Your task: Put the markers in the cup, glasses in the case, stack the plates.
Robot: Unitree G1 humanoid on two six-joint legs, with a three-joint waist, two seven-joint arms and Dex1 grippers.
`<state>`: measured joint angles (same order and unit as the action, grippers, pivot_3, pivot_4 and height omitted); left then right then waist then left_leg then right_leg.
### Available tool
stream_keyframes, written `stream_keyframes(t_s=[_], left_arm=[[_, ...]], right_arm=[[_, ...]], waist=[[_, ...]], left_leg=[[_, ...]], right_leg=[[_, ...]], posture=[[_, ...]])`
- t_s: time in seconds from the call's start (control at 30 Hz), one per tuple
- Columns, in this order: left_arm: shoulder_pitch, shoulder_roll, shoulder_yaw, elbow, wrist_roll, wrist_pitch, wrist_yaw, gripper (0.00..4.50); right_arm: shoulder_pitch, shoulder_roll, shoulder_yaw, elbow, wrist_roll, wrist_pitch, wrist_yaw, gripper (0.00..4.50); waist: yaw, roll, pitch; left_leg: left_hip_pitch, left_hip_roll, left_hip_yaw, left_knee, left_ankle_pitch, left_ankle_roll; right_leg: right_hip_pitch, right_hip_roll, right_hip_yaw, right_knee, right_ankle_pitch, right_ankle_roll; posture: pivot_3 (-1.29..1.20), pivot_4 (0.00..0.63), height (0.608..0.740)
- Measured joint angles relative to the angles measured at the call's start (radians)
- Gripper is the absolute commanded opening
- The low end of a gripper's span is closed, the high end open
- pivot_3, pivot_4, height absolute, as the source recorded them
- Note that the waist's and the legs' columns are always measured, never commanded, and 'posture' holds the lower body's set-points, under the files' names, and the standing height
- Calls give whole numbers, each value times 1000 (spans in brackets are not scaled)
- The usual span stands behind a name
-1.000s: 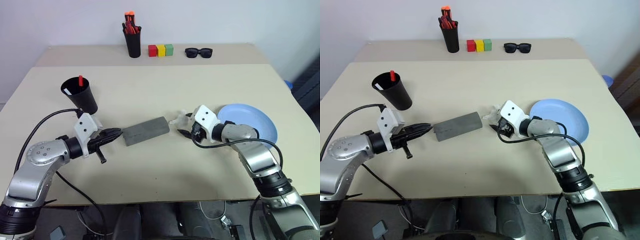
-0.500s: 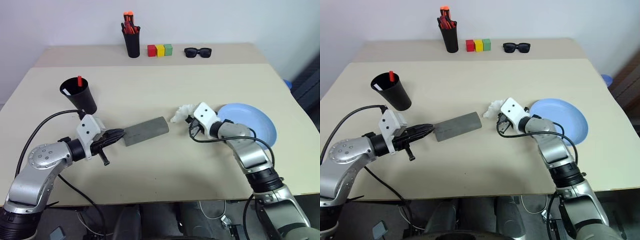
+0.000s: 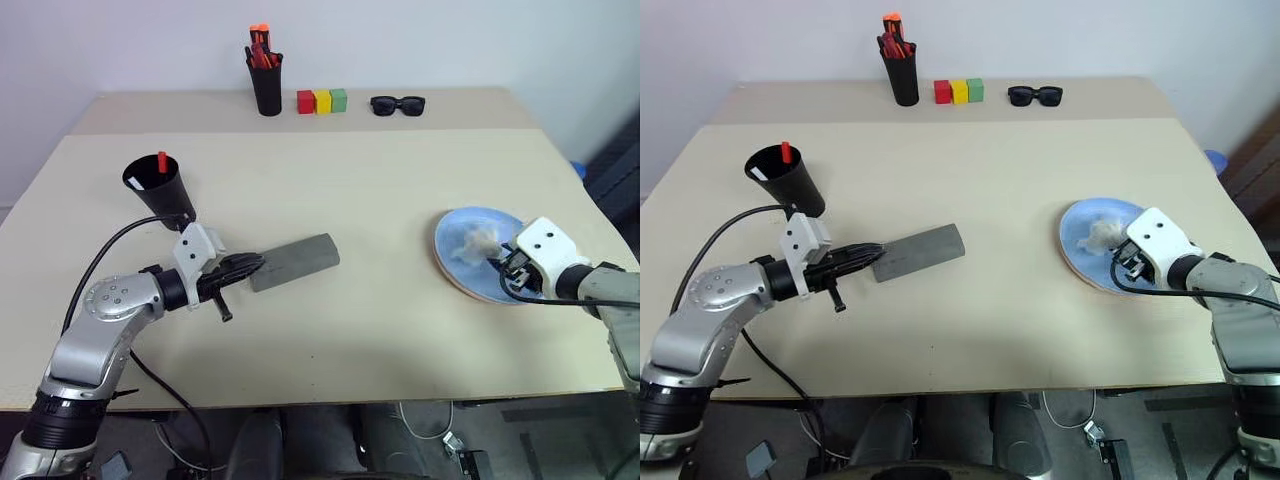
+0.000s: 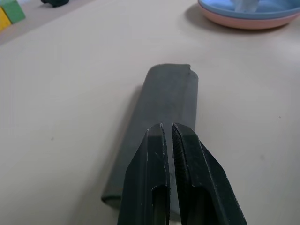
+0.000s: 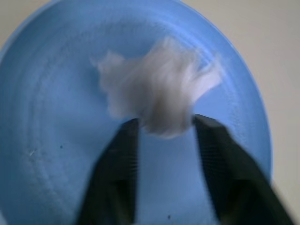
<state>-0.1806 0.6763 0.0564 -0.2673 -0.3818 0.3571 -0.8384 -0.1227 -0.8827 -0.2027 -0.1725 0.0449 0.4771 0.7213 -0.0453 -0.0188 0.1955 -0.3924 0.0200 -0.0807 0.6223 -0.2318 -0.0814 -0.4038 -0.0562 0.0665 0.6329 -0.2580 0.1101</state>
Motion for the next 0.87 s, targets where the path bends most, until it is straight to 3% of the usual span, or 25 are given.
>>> stream_keyframes(t_s=[0.17,0.57,0.87], left_arm=[[17,-8,79,41,7,-22,64,226],[415,9,440,-26,22,-56,159,226],[481,-52,496,-178,-1,-2,238,226]], right_arm=[[-18,4,8,1,39,-108,44,2861],[-307,153,80,275,198,-169,185,2861],[-400,195,142,524,147,-284,190,2861]], waist=[[-2,0,0],[4,-1,0],[1,-1,0]], left_leg=[[0,0,0,-1,0,0],[0,1,0,0,0,0],[0,0,1,-1,0,0]], right_leg=[[0,0,0,0,0,0],[0,0,0,0,0,0],[1,0,0,-1,0,0]], posture=[[0,150,740],[0,150,740],[0,150,740]])
